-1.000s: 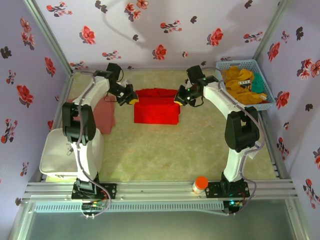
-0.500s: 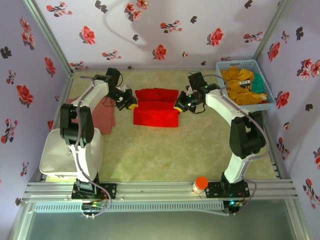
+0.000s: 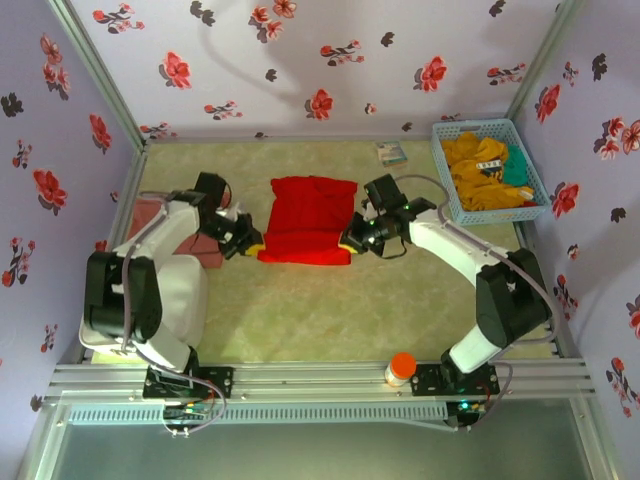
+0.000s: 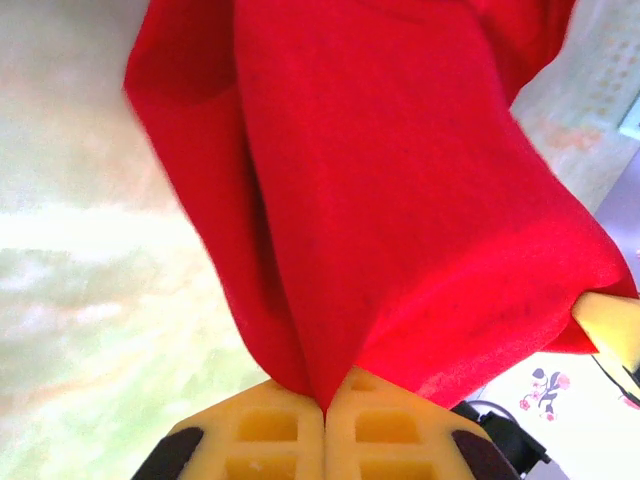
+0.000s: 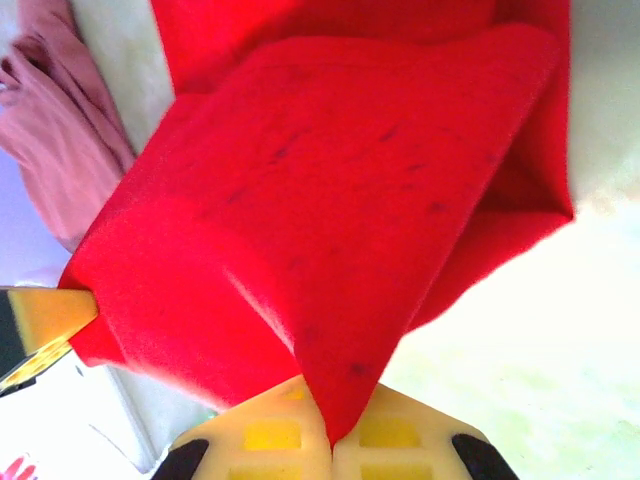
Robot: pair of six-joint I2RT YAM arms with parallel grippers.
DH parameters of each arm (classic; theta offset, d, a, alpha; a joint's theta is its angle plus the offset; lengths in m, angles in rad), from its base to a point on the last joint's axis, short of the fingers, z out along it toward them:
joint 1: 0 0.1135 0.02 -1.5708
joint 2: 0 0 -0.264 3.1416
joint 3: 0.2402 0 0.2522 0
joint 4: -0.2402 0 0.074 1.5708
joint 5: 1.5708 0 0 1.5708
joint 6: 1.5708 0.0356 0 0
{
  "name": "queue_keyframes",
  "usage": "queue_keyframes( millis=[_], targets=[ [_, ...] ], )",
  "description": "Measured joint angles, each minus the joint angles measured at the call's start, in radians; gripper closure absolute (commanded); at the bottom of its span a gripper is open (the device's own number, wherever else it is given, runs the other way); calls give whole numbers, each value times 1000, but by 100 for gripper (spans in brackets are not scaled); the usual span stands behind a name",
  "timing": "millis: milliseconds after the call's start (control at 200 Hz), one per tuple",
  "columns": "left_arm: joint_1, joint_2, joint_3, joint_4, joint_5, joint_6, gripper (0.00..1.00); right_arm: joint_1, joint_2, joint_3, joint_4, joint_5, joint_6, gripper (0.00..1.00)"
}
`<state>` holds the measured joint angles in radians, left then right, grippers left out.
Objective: Fold and stack the t-shirts
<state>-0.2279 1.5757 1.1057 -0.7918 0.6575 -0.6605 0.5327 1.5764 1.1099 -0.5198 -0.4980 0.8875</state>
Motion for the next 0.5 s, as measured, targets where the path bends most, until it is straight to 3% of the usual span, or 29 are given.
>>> queue_keyframes(
  millis=[415, 500],
  targets=[
    [-40, -129, -298, 100, 8, -53, 100, 183, -100, -219, 21, 110, 67, 95],
    [-40, -154, -331, 103, 9, -56, 100, 227, -119, -250, 31, 133, 96, 90]
  ],
)
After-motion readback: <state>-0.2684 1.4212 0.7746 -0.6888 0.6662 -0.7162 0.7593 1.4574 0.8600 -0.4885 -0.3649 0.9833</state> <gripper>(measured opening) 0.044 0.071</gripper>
